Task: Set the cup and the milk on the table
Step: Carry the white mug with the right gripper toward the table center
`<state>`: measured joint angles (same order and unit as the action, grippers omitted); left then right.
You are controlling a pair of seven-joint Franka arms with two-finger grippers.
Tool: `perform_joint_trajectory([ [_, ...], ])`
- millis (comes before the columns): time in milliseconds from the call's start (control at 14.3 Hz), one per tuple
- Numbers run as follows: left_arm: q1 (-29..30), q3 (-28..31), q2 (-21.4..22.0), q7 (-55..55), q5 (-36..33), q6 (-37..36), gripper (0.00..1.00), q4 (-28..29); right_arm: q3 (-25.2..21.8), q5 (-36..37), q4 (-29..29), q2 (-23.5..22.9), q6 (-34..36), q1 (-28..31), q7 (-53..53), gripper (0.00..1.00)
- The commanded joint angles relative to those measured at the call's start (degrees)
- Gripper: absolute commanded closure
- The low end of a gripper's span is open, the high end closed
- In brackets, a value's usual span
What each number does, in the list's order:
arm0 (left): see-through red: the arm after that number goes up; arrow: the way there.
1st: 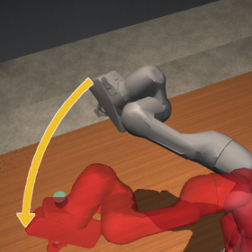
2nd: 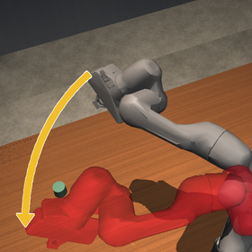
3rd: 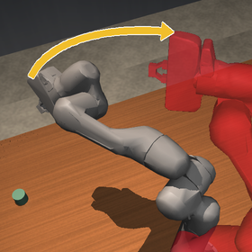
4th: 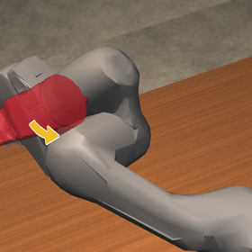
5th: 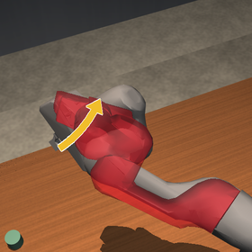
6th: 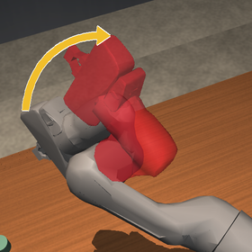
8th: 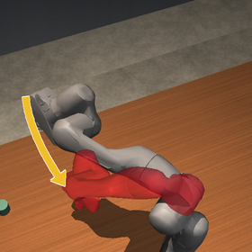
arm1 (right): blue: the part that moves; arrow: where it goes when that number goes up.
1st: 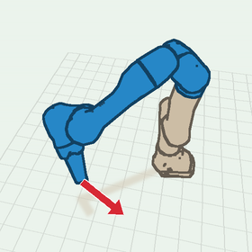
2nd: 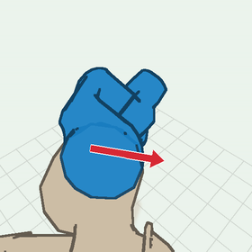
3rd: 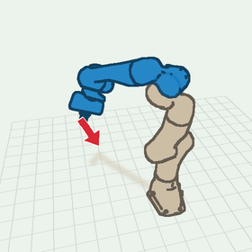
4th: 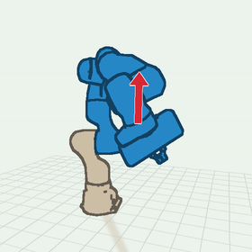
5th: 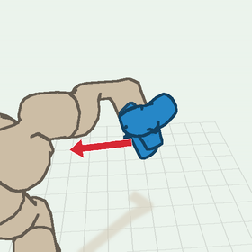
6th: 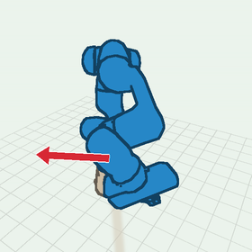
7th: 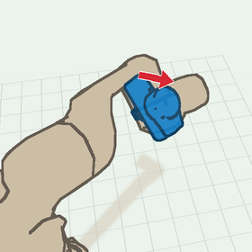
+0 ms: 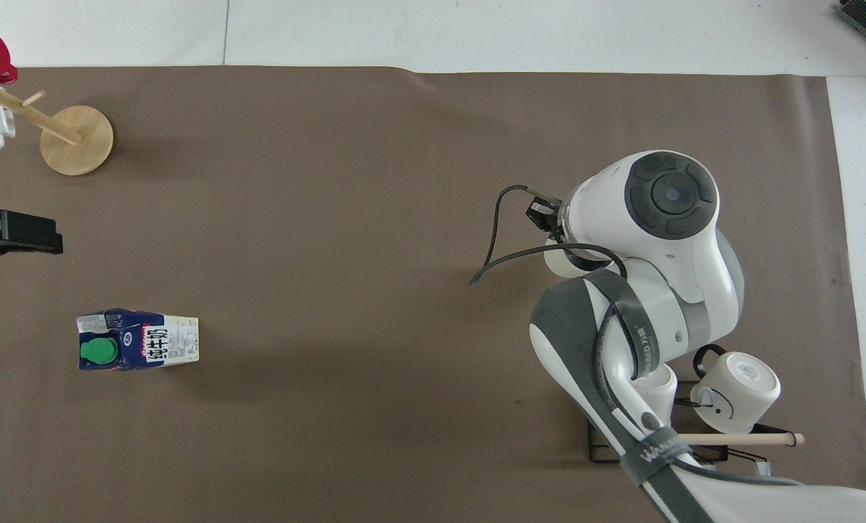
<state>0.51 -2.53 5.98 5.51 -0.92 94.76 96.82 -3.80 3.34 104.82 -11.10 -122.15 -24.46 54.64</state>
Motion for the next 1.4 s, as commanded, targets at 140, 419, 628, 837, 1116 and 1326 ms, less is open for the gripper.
perform_joint_trajectory([
  [140,0.81,-0.37,0.17,-0.32,0.66,-1.16,0.0,-0.76,-0.06,1.14,-2.25,-3.75,-0.27,-6.73,13.01,1.0],
  [419,0.81,-0.37,0.17,-0.32,0.66,-1.16,0.0,-0.76,-0.06,3.16,-5.49,-9.1,-1.16,-12.44,23.21,1.0],
  [628,0.81,-0.37,0.17,-0.32,0.66,-1.16,0.0,-0.84,-0.06,3.43,-6.56,-10.52,-1.42,-14.29,26.39,1.0],
  [837,0.81,-0.37,0.17,-0.32,0.66,-1.16,0.0,-0.84,0.02,3.52,-6.56,-11.31,-2.12,-16.13,27.89,1.0],
  [1116,0.81,-0.28,0.17,-0.32,0.66,-1.16,0.0,-0.76,0.02,3.61,-6.47,-12.02,-3.44,-17.02,28.59,1.0],
  [1326,0.72,-0.37,0.17,-0.32,0.66,-1.16,0.0,-0.76,0.02,3.52,-6.47,-12.02,-4.67,-17.02,28.59,1.0],
])
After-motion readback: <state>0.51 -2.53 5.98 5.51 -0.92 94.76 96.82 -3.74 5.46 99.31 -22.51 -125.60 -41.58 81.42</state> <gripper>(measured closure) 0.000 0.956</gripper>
